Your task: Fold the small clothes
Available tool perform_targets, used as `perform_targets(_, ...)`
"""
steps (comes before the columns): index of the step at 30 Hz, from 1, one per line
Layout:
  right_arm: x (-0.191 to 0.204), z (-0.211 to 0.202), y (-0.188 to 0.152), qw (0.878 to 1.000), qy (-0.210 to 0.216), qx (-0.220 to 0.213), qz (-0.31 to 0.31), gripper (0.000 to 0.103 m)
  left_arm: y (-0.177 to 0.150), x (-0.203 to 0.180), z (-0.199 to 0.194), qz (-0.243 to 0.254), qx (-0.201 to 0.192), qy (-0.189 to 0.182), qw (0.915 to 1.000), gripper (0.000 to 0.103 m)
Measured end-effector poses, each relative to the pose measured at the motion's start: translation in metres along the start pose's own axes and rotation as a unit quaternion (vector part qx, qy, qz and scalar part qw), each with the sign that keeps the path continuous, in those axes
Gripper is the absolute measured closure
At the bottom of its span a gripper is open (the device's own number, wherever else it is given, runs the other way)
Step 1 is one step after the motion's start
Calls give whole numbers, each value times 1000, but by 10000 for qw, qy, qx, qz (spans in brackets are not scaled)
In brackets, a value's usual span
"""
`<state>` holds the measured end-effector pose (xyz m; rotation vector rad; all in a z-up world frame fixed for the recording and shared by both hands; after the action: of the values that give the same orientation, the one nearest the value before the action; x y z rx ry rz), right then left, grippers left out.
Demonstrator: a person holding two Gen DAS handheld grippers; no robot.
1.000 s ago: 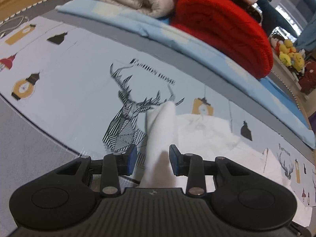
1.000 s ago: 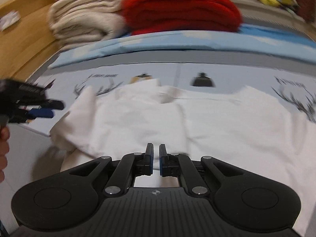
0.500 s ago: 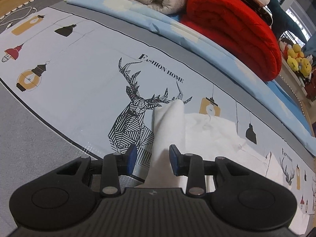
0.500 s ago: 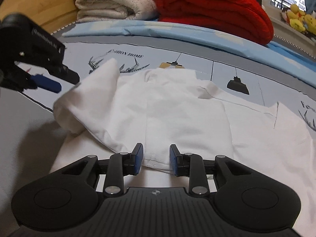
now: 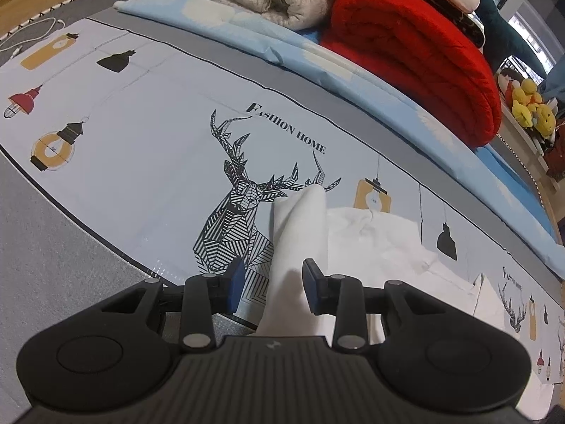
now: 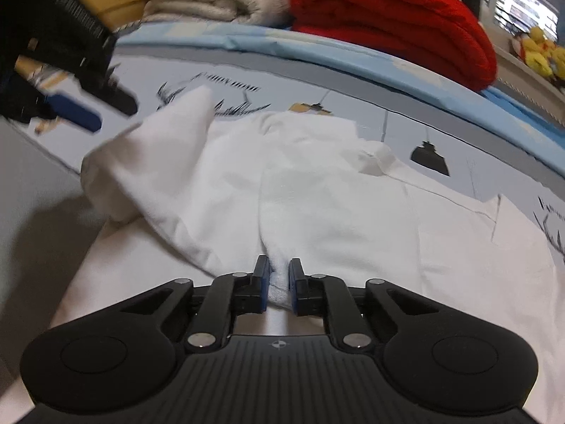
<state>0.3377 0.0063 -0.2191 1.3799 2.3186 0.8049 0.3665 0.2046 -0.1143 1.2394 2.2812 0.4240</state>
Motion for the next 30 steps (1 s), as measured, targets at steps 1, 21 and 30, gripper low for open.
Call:
perform_targets(1,-3,-3,3,9999,25,-56,114,92,0,1,0,-8,-5,13,10000,64)
perform_targets(21,-186,-112,9,9453,-711,-1817,2612,94,-2,-16,4,182,-41,90,9998,64)
perform_targets(30,-286,-113,-70,8740,-1903,-1065,4342,94,-7,-20,11,240,50,87,9997,64)
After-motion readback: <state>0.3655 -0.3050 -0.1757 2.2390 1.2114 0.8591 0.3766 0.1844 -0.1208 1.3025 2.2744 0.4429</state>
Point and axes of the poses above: each gripper's, at about its wrist camera, not at the fingertips, and z roughly the way its jaws point, x to its left, y to its top, the point moved 7 cm from there along z, roughly the way its jaws point, and after that the axes turned 1 degree about z, right-handed, at the moved point
